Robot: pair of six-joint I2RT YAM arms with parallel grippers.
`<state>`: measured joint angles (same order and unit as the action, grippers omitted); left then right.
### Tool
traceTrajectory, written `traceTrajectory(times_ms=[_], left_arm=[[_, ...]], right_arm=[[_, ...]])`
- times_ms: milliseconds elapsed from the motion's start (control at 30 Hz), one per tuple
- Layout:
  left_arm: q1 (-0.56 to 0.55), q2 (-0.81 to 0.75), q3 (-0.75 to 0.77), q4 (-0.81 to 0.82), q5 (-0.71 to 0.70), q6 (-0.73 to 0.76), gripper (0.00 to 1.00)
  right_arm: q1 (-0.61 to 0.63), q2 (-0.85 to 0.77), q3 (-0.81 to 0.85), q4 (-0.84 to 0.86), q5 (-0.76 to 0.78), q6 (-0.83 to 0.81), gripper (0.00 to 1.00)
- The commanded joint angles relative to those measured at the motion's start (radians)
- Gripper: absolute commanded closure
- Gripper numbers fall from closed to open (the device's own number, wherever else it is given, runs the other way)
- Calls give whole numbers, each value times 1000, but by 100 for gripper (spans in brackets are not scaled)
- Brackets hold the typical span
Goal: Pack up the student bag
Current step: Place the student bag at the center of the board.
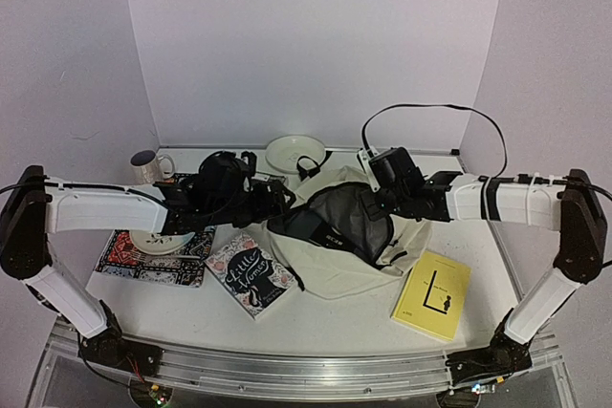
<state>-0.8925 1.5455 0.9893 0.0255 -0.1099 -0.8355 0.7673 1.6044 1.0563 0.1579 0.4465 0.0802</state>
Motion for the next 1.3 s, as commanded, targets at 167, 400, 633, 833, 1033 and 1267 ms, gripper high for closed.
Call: traceTrajectory(times_ms=[167, 400, 633, 833, 1033, 1267], left_arm=[[102, -125, -173, -112, -25, -138, 11], [121, -211, -246, -235, -83, -207, 11], [124, -265, -342, -284, -69, -276, 12], [123, -288, -402, -284, -39, -309, 12], [112, -261, -423, -219, -13, -308, 15], [96, -166, -423, -125, 20, -288, 26]], right_arm=[[-32, -3, 16, -32, 6, 13, 99], [-32, -9, 23, -56, -275, 17, 82], [5, -50, 46, -74, -495, 38, 59], [104, -78, 99, -75, -512, 46, 46], [201, 21, 191, -60, -483, 63, 37], [275, 255, 356, -39, -638, 75, 36]])
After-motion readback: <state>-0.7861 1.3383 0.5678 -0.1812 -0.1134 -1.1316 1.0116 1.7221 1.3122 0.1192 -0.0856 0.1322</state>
